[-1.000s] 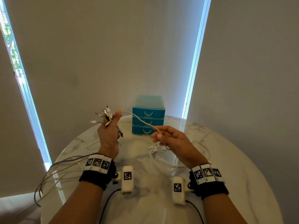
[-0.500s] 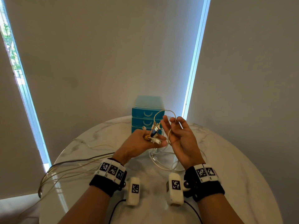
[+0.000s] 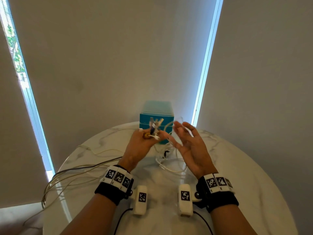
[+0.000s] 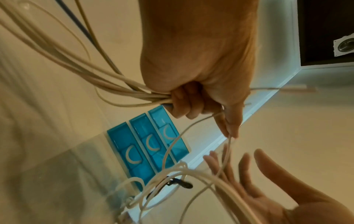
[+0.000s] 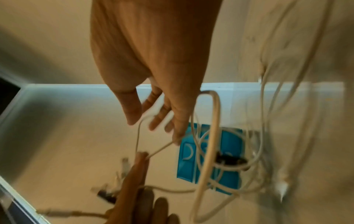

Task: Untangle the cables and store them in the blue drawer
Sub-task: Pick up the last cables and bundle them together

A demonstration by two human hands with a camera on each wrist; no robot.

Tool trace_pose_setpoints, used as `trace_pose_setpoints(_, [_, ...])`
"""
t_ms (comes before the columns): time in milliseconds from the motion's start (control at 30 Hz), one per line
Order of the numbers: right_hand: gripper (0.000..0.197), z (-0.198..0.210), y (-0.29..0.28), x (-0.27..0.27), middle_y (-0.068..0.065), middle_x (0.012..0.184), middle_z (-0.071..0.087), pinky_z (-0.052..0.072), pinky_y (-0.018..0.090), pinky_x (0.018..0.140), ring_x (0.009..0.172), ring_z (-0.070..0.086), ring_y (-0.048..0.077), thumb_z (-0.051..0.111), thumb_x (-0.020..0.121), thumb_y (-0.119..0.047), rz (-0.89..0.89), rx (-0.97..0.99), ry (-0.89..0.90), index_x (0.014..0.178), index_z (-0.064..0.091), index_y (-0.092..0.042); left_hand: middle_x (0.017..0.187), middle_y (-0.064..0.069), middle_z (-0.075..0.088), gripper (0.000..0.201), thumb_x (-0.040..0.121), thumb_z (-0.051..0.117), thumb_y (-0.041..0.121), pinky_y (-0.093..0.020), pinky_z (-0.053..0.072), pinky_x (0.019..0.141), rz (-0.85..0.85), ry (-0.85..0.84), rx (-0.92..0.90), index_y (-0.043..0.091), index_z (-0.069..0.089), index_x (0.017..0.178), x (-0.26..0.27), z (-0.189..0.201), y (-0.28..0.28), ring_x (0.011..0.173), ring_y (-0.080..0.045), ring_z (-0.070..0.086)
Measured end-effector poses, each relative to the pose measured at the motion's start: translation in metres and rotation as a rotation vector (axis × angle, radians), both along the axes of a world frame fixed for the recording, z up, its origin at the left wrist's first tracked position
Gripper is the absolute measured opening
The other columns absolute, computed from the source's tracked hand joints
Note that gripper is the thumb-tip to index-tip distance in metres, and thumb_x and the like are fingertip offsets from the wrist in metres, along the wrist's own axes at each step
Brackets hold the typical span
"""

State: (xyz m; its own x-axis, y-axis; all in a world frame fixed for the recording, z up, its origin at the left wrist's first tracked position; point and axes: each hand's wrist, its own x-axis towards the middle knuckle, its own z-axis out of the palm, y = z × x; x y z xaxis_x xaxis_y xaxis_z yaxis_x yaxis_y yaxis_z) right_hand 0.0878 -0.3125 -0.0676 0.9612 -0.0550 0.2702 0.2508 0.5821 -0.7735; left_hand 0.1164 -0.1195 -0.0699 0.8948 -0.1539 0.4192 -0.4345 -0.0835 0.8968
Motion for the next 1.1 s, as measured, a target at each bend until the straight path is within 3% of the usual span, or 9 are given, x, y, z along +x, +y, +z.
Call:
trace_pose_setpoints(100, [0.041,-0.011,-0.002,0.001,0.012,0.127,0.078,0.054,0.05,0.112,0.123,0.073,0.03,0.073,0.097,-0.01,0.014,-0.296,0.163,0.136,0.059,-0.01,0.079,0.011,0.079,0.019,0.092,0.085,0.029,-0.029,0.056,0.074,0.107,0.05,-0.343,0.016,0.084,0.105,0.005,0.003,0.012,0.071,-0.004,0.073])
trace_pose_setpoints(167, [0.033,-0.023,-0.002,0.004,0.005,0.12,0.081,0.056,0.042,0.107,0.121,0.073,0.026,0.075,0.099,-0.012,-0.043,-0.563,0.203,0.13,0.063,-0.013,0.056,0.015,0.053,0.026,0.088,0.087,0.033,-0.024,0.031,0.053,0.159,0.133,-0.519,0.013,0.081,0.104,0.015,0.0,0.021,0.048,-0.004,0.042])
trace_pose_setpoints(233, [0.029,-0.03,-0.004,0.008,0.001,0.116,0.081,0.058,0.035,0.098,0.12,0.073,0.025,0.074,0.098,-0.007,-0.122,-0.673,0.221,0.125,0.067,-0.016,0.055,0.012,0.037,0.037,0.081,0.09,0.035,-0.029,0.016,0.052,0.136,0.182,-0.657,0.014,0.08,0.109,0.023,-0.002,0.029,0.05,-0.008,0.023])
trace_pose_setpoints(400, [0.031,-0.025,0.003,0.01,-0.008,0.121,0.076,0.061,0.027,0.086,0.115,0.071,0.015,0.077,0.097,-0.01,-0.198,-0.764,0.107,0.124,0.072,-0.026,0.056,0.009,0.034,0.023,0.086,0.086,0.032,-0.027,0.017,0.049,0.061,0.271,-0.669,0.018,0.083,0.104,0.021,-0.005,0.027,0.05,-0.009,0.022])
trace_pose_setpoints(567, [0.017,-0.015,0.025,0.018,-0.004,0.101,0.078,0.058,0.02,0.066,0.088,0.072,0.01,0.077,0.099,-0.032,-0.165,-1.025,0.077,0.113,0.079,-0.023,0.054,0.007,0.034,0.018,0.084,0.088,0.034,-0.025,0.018,0.045,0.092,0.279,-0.757,0.021,0.08,0.094,0.026,-0.007,0.028,0.047,-0.008,0.022])
trace_pose_setpoints(667, [0.02,-0.001,0.02,0.024,0.001,0.1,0.078,0.061,0.022,0.067,0.086,0.075,0.019,0.074,0.101,-0.033,-0.271,-0.941,0.028,0.11,0.08,-0.016,0.054,0.006,0.033,0.011,0.09,0.086,0.031,-0.023,0.02,0.043,0.122,0.279,-0.779,0.022,0.082,0.086,0.027,-0.006,0.03,0.047,-0.009,0.023])
trace_pose_setpoints(800, [0.021,0.03,0.013,0.026,0.011,0.098,0.082,0.065,0.032,0.088,0.096,0.081,0.028,0.076,0.101,-0.025,-0.294,-0.572,-0.029,0.113,0.078,-0.009,0.058,0.009,0.031,0.042,0.085,0.086,0.044,-0.024,0.017,0.044,0.067,0.253,-0.565,0.013,0.082,0.113,0.021,-0.003,0.027,0.051,-0.01,0.02])
trace_pose_setpoints(933, [0.022,0.056,0.01,0.024,0.007,0.099,0.083,0.065,0.032,0.088,0.094,0.082,0.022,0.078,0.099,-0.024,-0.42,-0.505,-0.083,0.115,0.078,-0.009,0.049,0.018,0.05,0.019,0.095,0.081,0.037,-0.015,0.033,0.044,-0.032,0.222,-0.185,0.019,0.079,0.091,-0.002,0.009,0.014,0.043,-0.001,0.043])
trace_pose_setpoints(1100, [0.023,0.06,0.014,0.014,0.011,0.103,0.083,0.065,0.033,0.09,0.097,0.082,0.023,0.077,0.099,-0.019,-0.34,-0.421,-0.036,0.117,0.076,-0.004,0.052,0.018,0.061,0.011,0.097,0.079,0.025,-0.009,0.041,0.049,-0.047,0.18,-0.186,0.015,0.078,0.092,-0.01,0.014,0.01,0.043,0.005,0.053])
